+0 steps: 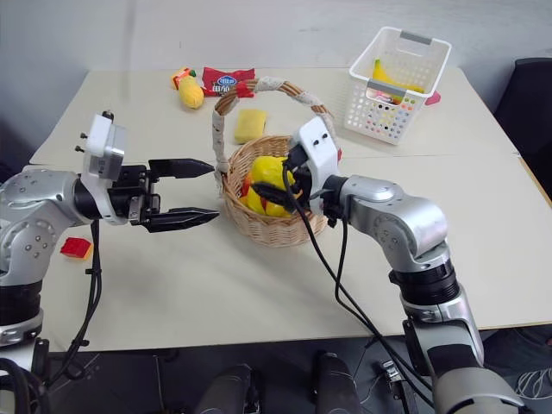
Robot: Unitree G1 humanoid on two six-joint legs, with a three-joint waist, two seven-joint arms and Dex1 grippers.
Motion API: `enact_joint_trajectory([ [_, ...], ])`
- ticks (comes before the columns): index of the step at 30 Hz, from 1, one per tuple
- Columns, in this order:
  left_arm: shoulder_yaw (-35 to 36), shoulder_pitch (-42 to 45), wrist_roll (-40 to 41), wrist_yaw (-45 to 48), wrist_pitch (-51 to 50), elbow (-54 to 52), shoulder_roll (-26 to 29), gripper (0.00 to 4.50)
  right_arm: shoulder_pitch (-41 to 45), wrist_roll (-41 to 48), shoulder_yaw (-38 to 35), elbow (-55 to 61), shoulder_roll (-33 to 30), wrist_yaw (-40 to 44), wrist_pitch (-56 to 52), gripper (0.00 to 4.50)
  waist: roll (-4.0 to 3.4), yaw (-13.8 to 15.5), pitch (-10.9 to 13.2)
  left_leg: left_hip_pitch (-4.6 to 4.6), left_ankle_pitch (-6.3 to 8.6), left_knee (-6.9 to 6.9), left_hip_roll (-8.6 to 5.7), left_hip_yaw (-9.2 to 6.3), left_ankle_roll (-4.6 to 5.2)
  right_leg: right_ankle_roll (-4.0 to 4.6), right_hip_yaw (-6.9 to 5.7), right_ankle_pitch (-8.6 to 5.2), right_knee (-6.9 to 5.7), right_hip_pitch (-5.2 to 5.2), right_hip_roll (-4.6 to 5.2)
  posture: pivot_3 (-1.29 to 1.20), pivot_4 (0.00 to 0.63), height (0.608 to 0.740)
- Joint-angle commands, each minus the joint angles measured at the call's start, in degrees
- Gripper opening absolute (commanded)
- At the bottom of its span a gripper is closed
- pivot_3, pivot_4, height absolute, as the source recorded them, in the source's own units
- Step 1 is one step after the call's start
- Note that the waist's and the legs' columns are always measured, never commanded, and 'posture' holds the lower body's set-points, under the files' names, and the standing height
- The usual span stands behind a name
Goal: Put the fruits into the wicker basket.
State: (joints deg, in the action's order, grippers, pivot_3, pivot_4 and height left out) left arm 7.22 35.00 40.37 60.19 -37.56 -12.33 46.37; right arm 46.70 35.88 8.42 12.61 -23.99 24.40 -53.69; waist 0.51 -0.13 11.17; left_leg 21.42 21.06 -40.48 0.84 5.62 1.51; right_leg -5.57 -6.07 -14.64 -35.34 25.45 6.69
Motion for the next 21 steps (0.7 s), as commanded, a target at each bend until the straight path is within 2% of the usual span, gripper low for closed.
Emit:
enact_joint_trajectory([
  [1, 0.1, 0.6, 0.0, 0.2, 0.9, -1.3, -0.2, 4.50, -0.3, 4.6, -5.4, 7.1, -0.5, 1.8, -1.4, 4.44, 0.00, 0.0, 0.0, 0.00, 0.00, 0.00, 0.00, 0.00, 0.00, 0.00, 0.00, 0.00, 0.00, 0.00, 0.00, 0.00, 0.150, 0.740],
  [7, -0.3, 0.9, -0.3, 0.4, 1.2, -0.8, -0.6, 4.50, -5.5, 18.3, -19.3, 17.2, -6.8, 0.7, -10.4, 4.44, 0.01, 0.1, 0.0, 0.00, 0.00, -0.03, 0.08, -0.01, 0.03, -0.02, 0.02, 0.01, -0.01, -0.02, 0.03, 0.00, 0.150, 0.740],
  [11, -1.1, 1.6, -0.7, 0.6, 1.9, -0.1, -1.6, 4.50, -11.0, 17.3, -24.5, 19.7, -11.1, -3.8, -11.7, 4.44, 0.01, 0.1, 0.0, -0.04, 0.00, -0.02, 0.09, -0.02, 0.04, -0.02, 0.03, 0.01, -0.04, -0.03, 0.04, 0.00, 0.150, 0.740],
  [16, -2.0, 2.9, -1.5, 1.1, 2.8, 1.1, -2.7, 4.50, -12.3, 11.2, -22.2, 16.1, -9.6, -8.2, -7.7, 4.44, 0.01, -0.1, 0.0, -0.11, 0.00, -0.02, 0.03, 0.11, 0.03, -0.02, 0.12, 0.01, -0.09, -0.02, -0.02, 0.00, 0.150, 0.740],
  [21, -2.6, 4.5, -1.9, 1.1, 3.0, 1.7, -3.7, 4.50, -10.8, 3.1, -16.8, 6.8, -5.4, -7.0, 1.1, 4.44, 0.01, -0.1, 0.0, -0.14, 0.00, -0.01, 0.03, 0.15, 0.02, -0.02, 0.14, 0.01, -0.09, -0.02, -0.05, 0.00, 0.150, 0.740],
])
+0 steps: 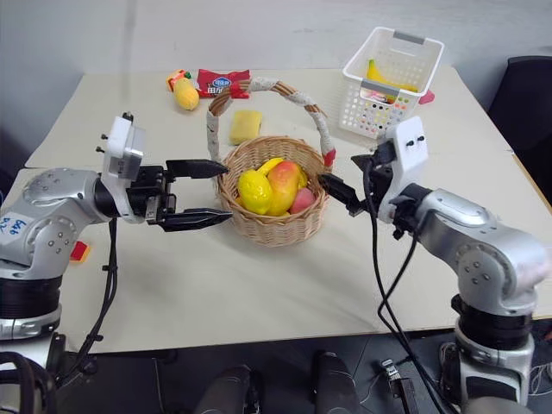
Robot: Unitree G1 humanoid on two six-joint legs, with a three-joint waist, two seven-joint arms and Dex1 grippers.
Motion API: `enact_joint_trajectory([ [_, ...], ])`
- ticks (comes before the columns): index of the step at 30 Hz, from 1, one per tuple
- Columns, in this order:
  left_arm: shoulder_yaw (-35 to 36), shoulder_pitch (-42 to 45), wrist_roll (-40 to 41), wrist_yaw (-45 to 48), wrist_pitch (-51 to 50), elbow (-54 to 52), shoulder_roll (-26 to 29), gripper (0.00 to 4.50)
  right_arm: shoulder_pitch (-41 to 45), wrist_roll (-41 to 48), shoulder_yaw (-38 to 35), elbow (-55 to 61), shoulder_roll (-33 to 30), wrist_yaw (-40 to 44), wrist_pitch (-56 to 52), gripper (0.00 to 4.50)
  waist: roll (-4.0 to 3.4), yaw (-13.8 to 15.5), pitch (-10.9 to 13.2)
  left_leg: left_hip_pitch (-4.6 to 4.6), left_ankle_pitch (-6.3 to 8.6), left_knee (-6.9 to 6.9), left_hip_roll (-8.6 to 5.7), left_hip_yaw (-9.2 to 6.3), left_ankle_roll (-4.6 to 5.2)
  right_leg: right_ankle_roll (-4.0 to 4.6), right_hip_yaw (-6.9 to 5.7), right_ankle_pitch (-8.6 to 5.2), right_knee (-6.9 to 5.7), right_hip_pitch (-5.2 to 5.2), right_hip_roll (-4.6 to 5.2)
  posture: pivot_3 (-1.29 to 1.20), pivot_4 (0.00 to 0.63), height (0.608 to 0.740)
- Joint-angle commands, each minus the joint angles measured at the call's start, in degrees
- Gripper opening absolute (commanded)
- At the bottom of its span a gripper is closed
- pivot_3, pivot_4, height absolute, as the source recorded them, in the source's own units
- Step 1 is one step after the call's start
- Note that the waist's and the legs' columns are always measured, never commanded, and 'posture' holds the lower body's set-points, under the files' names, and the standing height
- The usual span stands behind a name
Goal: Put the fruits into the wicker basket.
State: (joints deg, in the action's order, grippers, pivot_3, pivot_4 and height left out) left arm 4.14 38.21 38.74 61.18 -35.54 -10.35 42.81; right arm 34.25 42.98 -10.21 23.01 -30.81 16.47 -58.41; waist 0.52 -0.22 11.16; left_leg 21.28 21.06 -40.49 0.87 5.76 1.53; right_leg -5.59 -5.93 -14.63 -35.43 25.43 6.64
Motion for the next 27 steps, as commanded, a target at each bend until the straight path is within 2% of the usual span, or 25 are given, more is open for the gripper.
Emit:
enact_joint_trajectory([
  [1, 0.5, 1.3, -0.5, 0.1, 1.1, -0.2, -0.2, 4.50, 2.5, -5.4, 2.8, -5.9, 2.4, 1.3, 7.8, 4.44, 0.00, 0.0, 0.0, 0.00, 0.00, 0.00, -0.01, 0.00, 0.00, 0.00, 0.00, 0.00, 0.00, 0.00, 0.00, 0.00, 0.150, 0.740],
  [6, 0.9, 1.6, -0.7, -0.4, 0.9, -0.5, -0.2, 4.50, 7.2, -10.4, 5.2, -15.7, 6.7, 2.9, 14.9, 4.44, 0.00, -0.1, 0.0, 0.01, 0.00, 0.00, 0.03, -0.01, 0.00, 0.00, -0.01, 0.00, 0.01, 0.00, 0.01, 0.00, 0.150, 0.740],
  [9, 1.2, 1.7, -0.7, -1.1, 0.8, -0.8, -0.3, 4.50, 8.1, -13.1, 6.1, -18.6, 7.1, 4.5, 18.4, 3.90, 0.00, 0.1, 0.0, 0.03, 0.00, 0.00, 0.07, -0.04, 0.00, 0.00, -0.02, 0.00, 0.01, 0.01, 0.02, 0.00, 0.150, 0.740],
  [19, 1.3, 0.7, -0.6, -1.6, 1.3, -1.3, -0.4, 4.50, 3.8, -12.6, 5.3, -13.1, 6.6, 9.7, 20.7, 0.44, 0.00, -0.1, 0.0, 0.05, 0.00, 0.00, 0.15, -0.07, 0.01, 0.00, -0.04, 0.00, 0.02, 0.00, 0.04, 0.00, 0.150, 0.740],
  [20, 1.0, 1.2, -0.7, -1.5, 1.5, -0.8, -0.7, 4.50, 3.4, -12.4, 4.5, -12.1, 6.1, 9.8, 20.7, 0.26, -0.01, 0.0, 0.0, 0.05, 0.00, 0.00, 0.16, -0.07, 0.01, 0.00, -0.04, 0.00, 0.02, 0.00, 0.03, 0.00, 0.150, 0.740],
  [25, -0.2, 3.4, -1.2, -0.6, 2.5, 1.0, -2.1, 4.50, 0.4, -10.6, -0.2, -6.0, 2.1, 10.3, 19.6, 0.25, -0.01, 0.3, 0.0, 0.09, 0.00, 0.00, 0.12, -0.10, 0.01, 0.00, -0.05, 0.00, 0.05, 0.01, 0.07, 0.00, 0.150, 0.740],
  [27, -0.9, 4.4, -1.4, 0.0, 3.0, 2.0, -2.9, 4.50, -2.0, -10.0, -4.5, -2.7, -1.5, 10.4, 18.9, 0.25, -0.01, 0.3, 0.0, 0.09, 0.00, 0.00, 0.10, -0.10, 0.02, 0.00, -0.06, 0.00, 0.06, 0.01, 0.08, 0.00, 0.150, 0.740],
])
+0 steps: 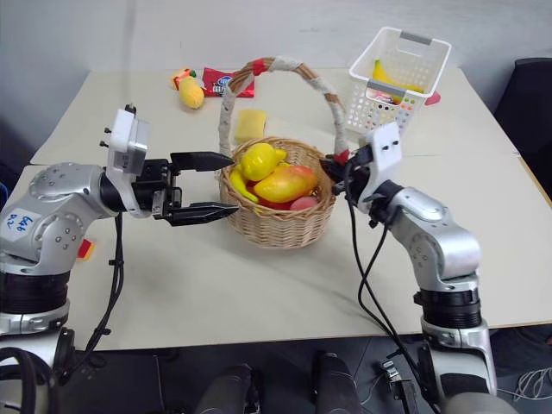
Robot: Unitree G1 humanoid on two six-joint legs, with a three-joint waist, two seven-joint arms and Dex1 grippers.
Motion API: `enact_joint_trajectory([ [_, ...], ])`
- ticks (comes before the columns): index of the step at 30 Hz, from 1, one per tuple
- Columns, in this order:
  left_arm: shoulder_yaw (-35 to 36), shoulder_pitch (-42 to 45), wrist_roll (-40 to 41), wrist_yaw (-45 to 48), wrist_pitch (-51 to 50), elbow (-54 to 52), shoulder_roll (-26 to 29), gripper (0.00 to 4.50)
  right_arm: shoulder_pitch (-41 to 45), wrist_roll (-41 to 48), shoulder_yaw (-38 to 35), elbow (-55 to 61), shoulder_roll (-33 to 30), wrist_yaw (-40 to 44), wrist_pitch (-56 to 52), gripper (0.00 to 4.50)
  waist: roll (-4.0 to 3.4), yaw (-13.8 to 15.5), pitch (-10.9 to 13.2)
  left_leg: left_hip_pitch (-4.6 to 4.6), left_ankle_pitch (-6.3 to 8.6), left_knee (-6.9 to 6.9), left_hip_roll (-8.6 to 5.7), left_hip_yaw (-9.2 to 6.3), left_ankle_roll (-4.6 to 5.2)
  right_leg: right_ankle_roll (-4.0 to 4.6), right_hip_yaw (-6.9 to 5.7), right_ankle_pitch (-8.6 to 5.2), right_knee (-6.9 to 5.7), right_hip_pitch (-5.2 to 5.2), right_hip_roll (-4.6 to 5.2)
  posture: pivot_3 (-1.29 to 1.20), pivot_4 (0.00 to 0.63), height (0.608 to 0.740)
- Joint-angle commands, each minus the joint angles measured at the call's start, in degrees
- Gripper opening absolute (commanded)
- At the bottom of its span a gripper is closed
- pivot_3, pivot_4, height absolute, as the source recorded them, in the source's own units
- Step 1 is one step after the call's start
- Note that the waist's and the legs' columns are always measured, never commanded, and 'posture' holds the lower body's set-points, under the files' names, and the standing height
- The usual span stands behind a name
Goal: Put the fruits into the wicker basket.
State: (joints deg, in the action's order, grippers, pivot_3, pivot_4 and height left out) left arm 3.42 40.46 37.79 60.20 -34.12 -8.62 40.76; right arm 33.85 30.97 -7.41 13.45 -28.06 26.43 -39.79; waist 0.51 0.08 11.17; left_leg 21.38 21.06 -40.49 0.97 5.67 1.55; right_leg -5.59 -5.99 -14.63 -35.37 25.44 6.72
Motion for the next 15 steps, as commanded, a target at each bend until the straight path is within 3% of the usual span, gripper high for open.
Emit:
enact_joint_trajectory([
  [1, -0.7, 2.7, -0.6, 1.3, 2.0, 0.9, -1.4, 4.50, -3.5, 2.1, -10.4, 8.6, -6.5, 0.2, -0.4, 0.25, 0.00, 0.4, 0.0, 0.00, 0.00, 0.00, -0.02, -0.01, 0.00, 0.00, 0.00, 0.00, 0.00, 0.00, 0.00, 0.00, 0.150, 0.740],
  [8, -2.6, 5.7, -1.5, 4.0, 3.8, 4.7, -4.4, 4.50, -16.5, 1.9, -30.3, 11.0, -16.5, -0.2, -3.3, 0.25, 0.00, 1.4, 0.0, 0.02, 0.01, 0.00, -0.15, 0.03, 0.02, -0.02, -0.03, 0.01, 0.05, -0.01, -0.07, 0.00, 0.150, 0.740],
  [12, -3.6, 7.4, -2.0, 5.0, 4.7, 6.8, -6.6, 4.50, -22.4, 1.3, -38.6, 8.6, -15.9, -2.2, -2.3, 0.25, 0.00, 1.4, 0.0, -0.05, 0.00, 0.00, -0.18, 0.11, 0.03, -0.02, 0.01, 0.01, 0.02, -0.04, -0.06, 0.00, 0.150, 0.740],
  [15, -4.2, 8.4, -2.3, 5.5, 5.0, 7.8, -8.2, 4.50, -25.3, -0.6, -39.9, 6.8, -13.8, -3.9, 0.3, 0.25, 0.00, 1.2, 0.0, -0.11, -0.01, 0.00, -0.18, 0.15, 0.05, -0.05, 0.08, 0.03, 0.00, -0.06, -0.06, 0.00, 0.150, 0.740],
])
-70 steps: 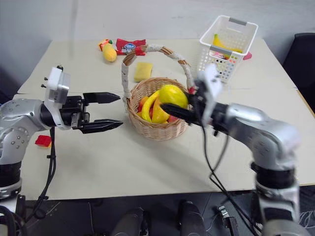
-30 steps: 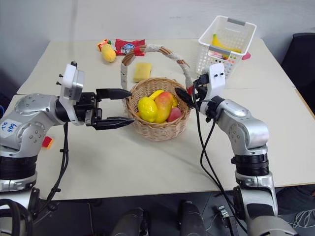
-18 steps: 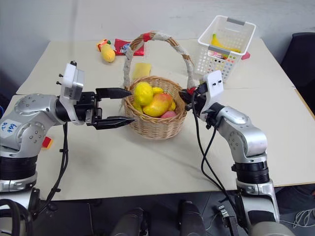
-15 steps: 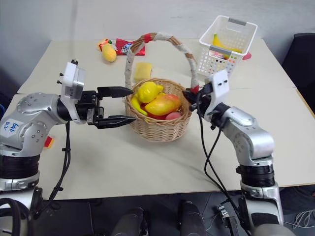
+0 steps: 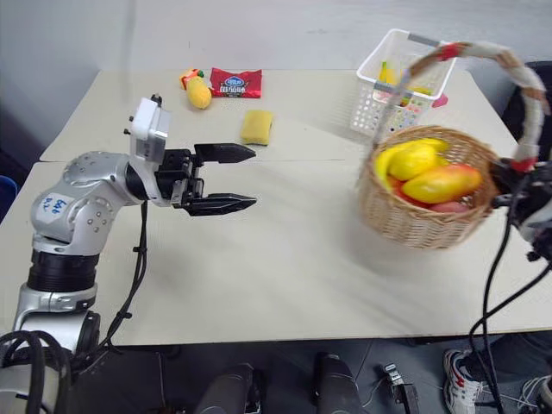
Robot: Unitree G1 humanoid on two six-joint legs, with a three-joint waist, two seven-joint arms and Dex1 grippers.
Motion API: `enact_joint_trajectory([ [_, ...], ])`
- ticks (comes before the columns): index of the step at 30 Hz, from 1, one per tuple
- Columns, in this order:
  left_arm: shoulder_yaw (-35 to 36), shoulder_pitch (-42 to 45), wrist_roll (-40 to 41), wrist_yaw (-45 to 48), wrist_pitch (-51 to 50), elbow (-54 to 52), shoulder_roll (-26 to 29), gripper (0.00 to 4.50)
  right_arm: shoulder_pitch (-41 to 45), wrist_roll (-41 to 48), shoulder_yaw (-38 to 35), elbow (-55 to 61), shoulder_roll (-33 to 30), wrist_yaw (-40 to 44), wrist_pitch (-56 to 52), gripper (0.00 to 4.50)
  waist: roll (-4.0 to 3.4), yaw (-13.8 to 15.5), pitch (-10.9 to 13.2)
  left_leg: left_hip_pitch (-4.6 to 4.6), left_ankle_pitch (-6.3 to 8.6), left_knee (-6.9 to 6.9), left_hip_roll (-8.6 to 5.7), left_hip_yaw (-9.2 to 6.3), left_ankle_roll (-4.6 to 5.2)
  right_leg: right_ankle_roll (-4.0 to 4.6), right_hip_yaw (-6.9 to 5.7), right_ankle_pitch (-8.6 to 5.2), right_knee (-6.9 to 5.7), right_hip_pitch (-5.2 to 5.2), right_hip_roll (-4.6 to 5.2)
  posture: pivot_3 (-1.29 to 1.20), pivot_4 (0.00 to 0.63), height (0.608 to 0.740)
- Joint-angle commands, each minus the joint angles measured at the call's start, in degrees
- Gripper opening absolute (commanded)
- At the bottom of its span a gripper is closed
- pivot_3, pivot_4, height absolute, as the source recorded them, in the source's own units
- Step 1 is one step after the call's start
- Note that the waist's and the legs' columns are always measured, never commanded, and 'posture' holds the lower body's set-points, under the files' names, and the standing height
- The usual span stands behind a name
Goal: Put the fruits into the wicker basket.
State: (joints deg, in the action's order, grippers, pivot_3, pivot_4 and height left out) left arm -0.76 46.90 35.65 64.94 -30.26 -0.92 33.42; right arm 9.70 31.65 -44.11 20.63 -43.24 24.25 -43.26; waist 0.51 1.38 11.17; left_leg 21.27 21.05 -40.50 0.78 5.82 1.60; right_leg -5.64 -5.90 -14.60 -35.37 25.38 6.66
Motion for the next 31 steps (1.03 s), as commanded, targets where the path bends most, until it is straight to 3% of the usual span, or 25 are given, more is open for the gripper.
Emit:
enact_joint_trajectory([
  [1, -0.2, 2.2, -0.2, 0.8, 1.1, 0.3, -1.4, 4.50, -1.8, -1.8, -3.2, -1.1, 2.5, -2.6, 4.7, 0.25, 0.00, -0.1, 0.0, -0.03, 0.00, 0.01, 0.00, 0.02, 0.00, 0.00, 0.03, 0.00, -0.01, 0.00, 0.00, 0.00, 0.150, 0.740],
  [4, -0.7, 2.7, -0.4, 0.9, 1.2, 0.7, -2.8, 4.50, -3.4, -2.3, -2.9, -2.5, 6.0, -4.1, 7.1, 0.25, -0.02, -0.2, 0.0, -0.06, 0.00, 0.01, 0.02, 0.04, -0.01, 0.00, 0.05, 0.00, -0.06, 0.00, -0.02, 0.00, 0.150, 0.740],
  [10, -0.9, 3.1, -0.3, 1.5, 0.5, 1.8, -4.4, 4.50, -10.6, -0.6, -3.4, 1.3, 9.5, -2.4, 8.8, 2.12, -0.15, 0.0, 0.0, -0.06, 0.00, 0.00, 0.02, 0.04, -0.01, 0.00, 0.07, 0.00, -0.06, 0.00, -0.01, 0.00, 0.150, 0.740],
  [11, -0.9, 3.1, -0.3, 1.6, 0.5, 2.0, -4.5, 4.50, -12.2, 0.9, -4.4, 3.2, 9.7, -2.0, 8.0, 2.63, -0.15, 0.0, 0.0, -0.06, -0.01, 0.00, 0.02, 0.01, 0.00, 0.00, 0.07, 0.00, -0.06, 0.00, 0.00, 0.00, 0.150, 0.740],
  [13, -0.8, 3.0, -0.2, 1.8, 0.4, 2.2, -4.6, 4.50, -14.8, 3.6, -6.6, 6.3, 9.5, -1.6, 6.5, 3.13, -0.16, 0.1, 0.0, -0.06, -0.01, 0.00, 0.02, 0.01, 0.01, 0.00, 0.07, 0.00, -0.07, 0.00, 0.01, 0.00, 0.150, 0.740],
  [17, -0.4, 2.4, -0.2, 2.6, 0.7, 3.4, -4.2, 4.50, -25.6, 14.2, -17.9, 14.3, 7.3, 2.7, 0.6, 4.45, -0.18, 0.4, 0.0, -0.03, -0.01, 0.00, 0.02, -0.04, 0.01, 0.00, 0.04, 0.00, -0.04, -0.03, 0.02, 0.00, 0.150, 0.740],
  [20, -0.2, 1.7, -0.5, 3.9, 1.2, 4.2, -3.1, 4.50, -34.7, 25.0, -29.3, 15.1, 3.8, 9.6, -3.5, 4.48, -0.18, 0.2, 0.0, -0.08, 0.00, 0.00, 0.02, -0.07, 0.03, -0.02, 0.02, 0.01, 0.06, -0.13, 0.00, 0.00, 0.150, 0.740],
  [25, 1.0, 0.3, -0.1, 7.4, 0.9, 5.5, 0.5, 4.50, -50.9, 40.9, -54.7, 2.6, -5.4, 23.2, -11.1, 4.48, -0.19, 0.0, 0.0, -0.72, 0.10, 0.42, 0.14, -0.16, 0.21, -0.05, -0.01, 0.03, 0.72, -0.86, 0.01, 0.00, 0.150, 0.740],
  [28, 1.1, 0.1, -0.1, 8.8, 0.7, 6.3, 1.9, 4.50, -56.6, 42.6, -58.8, -0.7, -8.0, 28.1, -12.0, 4.48, 0.04, -0.1, -0.1, -0.95, 0.18, 0.54, 0.31, -0.14, 0.24, -0.03, 0.00, 0.02, 0.93, -1.09, -0.05, 0.00, 0.150, 0.740],
  [31, 0.4, -0.5, -0.8, 9.9, 0.9, 6.3, 2.5, 4.50, -57.2, 41.1, -55.8, 0.5, -8.2, 28.8, -10.5, 4.48, 0.24, 0.0, -0.2, -0.96, 0.22, 0.51, 0.33, -0.15, 0.24, -0.03, 0.03, 0.02, 0.96, -1.13, -0.01, 0.00, 0.150, 0.740],
])
